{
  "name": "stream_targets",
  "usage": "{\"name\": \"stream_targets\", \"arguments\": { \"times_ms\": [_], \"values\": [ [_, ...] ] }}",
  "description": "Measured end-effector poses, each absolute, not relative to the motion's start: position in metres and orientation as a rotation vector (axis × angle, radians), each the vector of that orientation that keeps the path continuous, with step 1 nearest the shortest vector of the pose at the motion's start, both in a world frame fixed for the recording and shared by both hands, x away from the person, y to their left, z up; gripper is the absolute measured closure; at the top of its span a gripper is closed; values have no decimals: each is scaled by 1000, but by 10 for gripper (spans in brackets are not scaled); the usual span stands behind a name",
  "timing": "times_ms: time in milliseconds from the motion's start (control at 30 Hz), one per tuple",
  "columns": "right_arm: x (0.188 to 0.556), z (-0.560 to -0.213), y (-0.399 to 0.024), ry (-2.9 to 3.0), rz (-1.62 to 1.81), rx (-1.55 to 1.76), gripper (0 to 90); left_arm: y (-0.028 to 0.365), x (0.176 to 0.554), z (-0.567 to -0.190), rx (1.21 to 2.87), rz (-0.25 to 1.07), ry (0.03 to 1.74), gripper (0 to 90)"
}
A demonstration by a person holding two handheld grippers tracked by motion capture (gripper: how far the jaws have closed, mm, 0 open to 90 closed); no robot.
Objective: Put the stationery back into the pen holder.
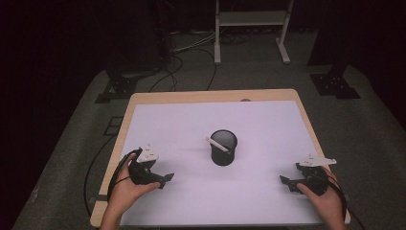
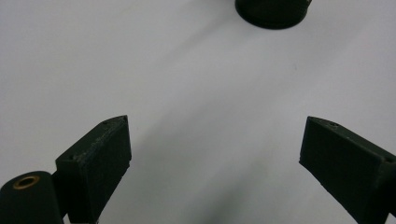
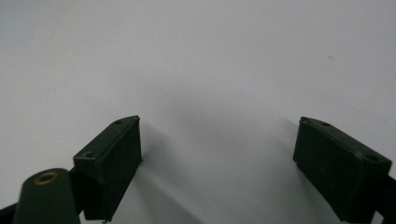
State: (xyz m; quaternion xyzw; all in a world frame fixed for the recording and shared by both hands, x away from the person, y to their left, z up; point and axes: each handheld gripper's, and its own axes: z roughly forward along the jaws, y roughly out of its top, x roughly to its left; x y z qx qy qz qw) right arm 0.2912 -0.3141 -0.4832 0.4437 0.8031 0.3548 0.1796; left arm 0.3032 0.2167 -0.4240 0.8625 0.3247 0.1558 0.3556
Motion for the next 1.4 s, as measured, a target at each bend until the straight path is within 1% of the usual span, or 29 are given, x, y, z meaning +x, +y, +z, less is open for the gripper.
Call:
{"name": "stream_targets", "arguments": {
  "times_ms": [400,800,1000,1400],
  "values": [
    [291,-483,-314,2270,1003,1254,141,227,291,-454,2240,418,901,83],
    [291,-483,-314,2270,1001,1252,141,233,287,-474,2242,412,902,83],
    [291,-483,-314,2269,1001,1253,141,238,285,-479,2196,410,891,82],
    [291,-483,-313,2270,993,1251,141,239,285,-480,2189,407,886,80]
  ]
}}
